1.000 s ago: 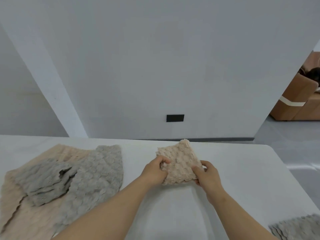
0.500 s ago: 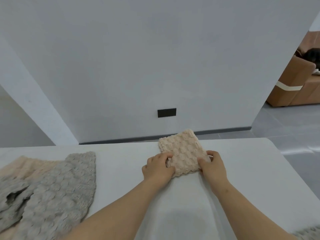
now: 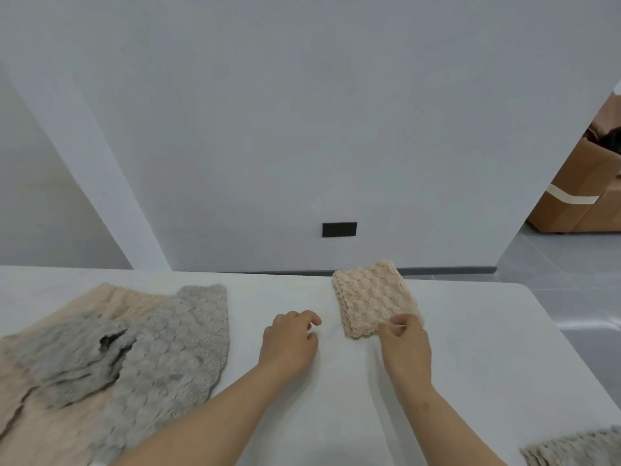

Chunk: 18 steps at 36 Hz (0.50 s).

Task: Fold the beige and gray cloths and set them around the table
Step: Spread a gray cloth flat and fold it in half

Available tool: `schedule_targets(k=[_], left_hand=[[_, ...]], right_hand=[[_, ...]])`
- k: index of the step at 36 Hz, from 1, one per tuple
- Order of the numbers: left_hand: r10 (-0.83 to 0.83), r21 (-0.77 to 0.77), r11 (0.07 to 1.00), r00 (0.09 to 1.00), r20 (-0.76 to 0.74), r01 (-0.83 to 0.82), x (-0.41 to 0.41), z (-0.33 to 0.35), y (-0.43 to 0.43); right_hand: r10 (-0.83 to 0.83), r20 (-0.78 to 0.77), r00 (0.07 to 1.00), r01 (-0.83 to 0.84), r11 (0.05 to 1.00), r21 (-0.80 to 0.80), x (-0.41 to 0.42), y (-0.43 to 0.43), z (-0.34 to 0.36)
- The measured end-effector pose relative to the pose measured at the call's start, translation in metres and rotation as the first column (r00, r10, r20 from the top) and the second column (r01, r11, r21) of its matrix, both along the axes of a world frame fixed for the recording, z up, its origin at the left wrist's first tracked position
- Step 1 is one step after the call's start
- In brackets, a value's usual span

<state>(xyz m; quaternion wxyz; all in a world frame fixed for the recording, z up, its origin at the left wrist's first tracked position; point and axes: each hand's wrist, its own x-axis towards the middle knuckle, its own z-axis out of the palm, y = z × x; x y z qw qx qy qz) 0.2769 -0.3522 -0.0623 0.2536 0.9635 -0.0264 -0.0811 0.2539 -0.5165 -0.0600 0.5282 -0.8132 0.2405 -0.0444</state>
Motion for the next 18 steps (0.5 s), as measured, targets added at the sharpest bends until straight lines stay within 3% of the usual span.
schedule_targets(k=[3, 7, 11, 18], left_hand=[[0.01, 0.021, 1.0, 0.998, 0.062, -0.011, -0.023, 0.008, 0.031], [-0.016, 0.087, 0.996, 0.985, 0.169, 0.002, -0.057, 0.018, 0.077], [-0.053, 0.132, 0.991, 0.961, 0.272, 0.018, -0.092, 0.02, 0.129], [-0.108, 0.263, 0.965, 0.915, 0.388, 0.002, -0.144, 0.004, 0.228]], right_hand=[[0.145, -0.027, 0.989, -0.145, 0.989, -0.002, -0.023, 0.032, 0.013], [0.31, -0.052, 0.949, -0.314, 0.942, -0.117, -0.055, 0.076, 0.028], [0.456, -0.095, 0.885, -0.463, 0.839, -0.284, -0.087, 0.123, 0.035], [0.591, -0.154, 0.792, -0.598, 0.699, -0.391, -0.128, 0.214, 0.026]])
